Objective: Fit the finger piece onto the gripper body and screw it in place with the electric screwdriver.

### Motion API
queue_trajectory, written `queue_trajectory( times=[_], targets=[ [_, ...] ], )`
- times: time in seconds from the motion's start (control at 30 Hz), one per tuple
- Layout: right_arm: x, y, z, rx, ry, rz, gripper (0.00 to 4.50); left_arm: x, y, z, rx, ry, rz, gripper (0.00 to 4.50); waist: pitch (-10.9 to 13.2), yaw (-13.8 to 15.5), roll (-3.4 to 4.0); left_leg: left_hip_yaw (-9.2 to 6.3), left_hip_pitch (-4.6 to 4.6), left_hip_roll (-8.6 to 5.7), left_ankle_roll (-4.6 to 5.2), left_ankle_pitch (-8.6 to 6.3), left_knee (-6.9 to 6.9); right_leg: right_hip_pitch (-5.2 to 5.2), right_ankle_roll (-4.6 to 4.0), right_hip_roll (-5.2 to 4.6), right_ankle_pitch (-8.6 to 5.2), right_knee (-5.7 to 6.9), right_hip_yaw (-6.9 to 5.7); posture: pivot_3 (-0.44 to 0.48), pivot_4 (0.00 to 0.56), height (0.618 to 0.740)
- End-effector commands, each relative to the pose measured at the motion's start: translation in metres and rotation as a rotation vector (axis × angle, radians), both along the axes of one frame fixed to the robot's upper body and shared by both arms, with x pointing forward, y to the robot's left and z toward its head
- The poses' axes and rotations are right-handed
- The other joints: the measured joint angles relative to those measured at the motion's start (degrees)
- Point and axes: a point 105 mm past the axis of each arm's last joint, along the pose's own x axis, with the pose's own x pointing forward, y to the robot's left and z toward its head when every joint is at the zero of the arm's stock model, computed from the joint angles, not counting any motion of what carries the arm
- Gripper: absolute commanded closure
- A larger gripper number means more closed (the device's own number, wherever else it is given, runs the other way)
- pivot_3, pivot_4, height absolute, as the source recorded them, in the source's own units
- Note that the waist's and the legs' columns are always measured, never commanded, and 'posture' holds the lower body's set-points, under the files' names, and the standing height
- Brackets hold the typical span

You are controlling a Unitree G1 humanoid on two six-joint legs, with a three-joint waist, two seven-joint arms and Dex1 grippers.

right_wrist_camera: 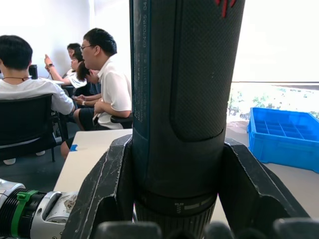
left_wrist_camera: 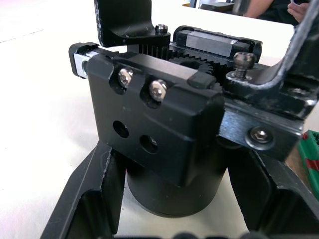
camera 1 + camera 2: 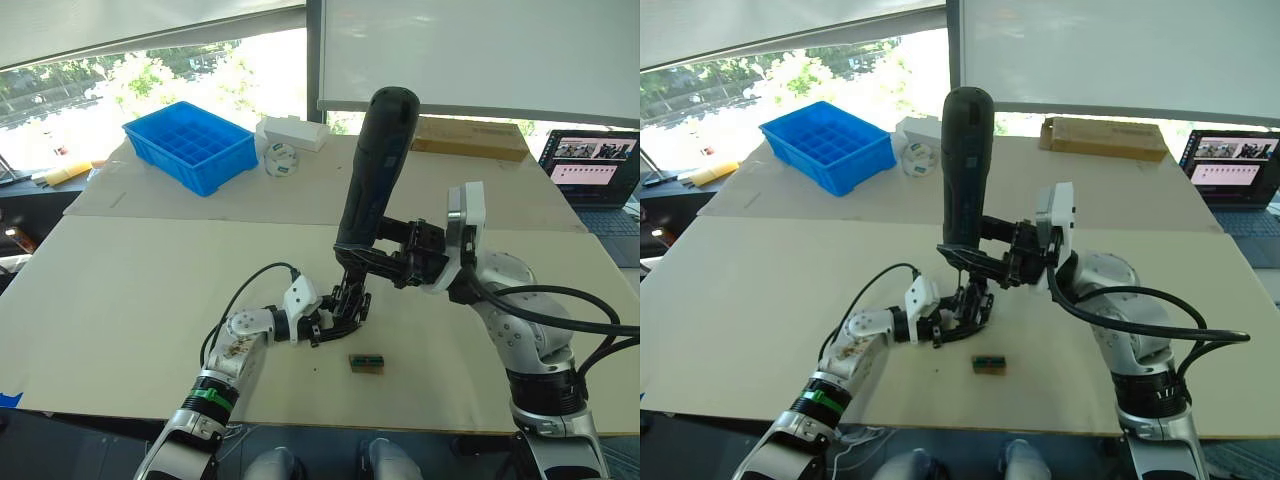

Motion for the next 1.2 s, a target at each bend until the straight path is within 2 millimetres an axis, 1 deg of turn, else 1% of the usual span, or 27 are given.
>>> queue_trajectory(
  times=[0.03,0.27,0.5,1.2],
  targets=[
    [-0.007,0.001,0.007,0.005,-0.041,0.014,2.59,-0.008,-0.003,-0.011,0.012,0.040,-0.022,2.06,0.0,0.0,0.00,0.00,0.00,0.00,0.00,0.00,0.00,0.00,0.00,0.00,0.00,0.00,0.00,0.000,0.150,0.740],
    [-0.007,-0.002,0.007,-0.006,-0.043,0.008,2.59,-0.008,-0.002,-0.011,0.013,0.041,-0.020,2.06,0.0,0.0,0.00,0.00,0.00,0.00,0.00,0.00,0.00,0.00,0.00,0.00,0.00,0.00,0.00,0.000,0.150,0.740],
    [-0.008,-0.004,0.015,0.031,-0.051,0.007,2.59,-0.009,-0.002,-0.011,0.011,0.045,-0.022,2.06,0.0,0.0,0.00,0.00,0.00,0.00,0.00,0.00,0.00,0.00,0.00,-0.01,0.00,0.00,0.00,0.000,0.150,0.740],
    [-0.007,-0.009,0.014,0.029,-0.042,-0.004,2.59,-0.009,-0.002,-0.012,0.014,0.051,-0.022,2.06,0.0,0.0,0.00,0.00,0.00,0.00,0.00,0.00,0.00,0.00,0.00,0.00,0.00,0.00,0.00,0.000,0.150,0.740]
  ],
)
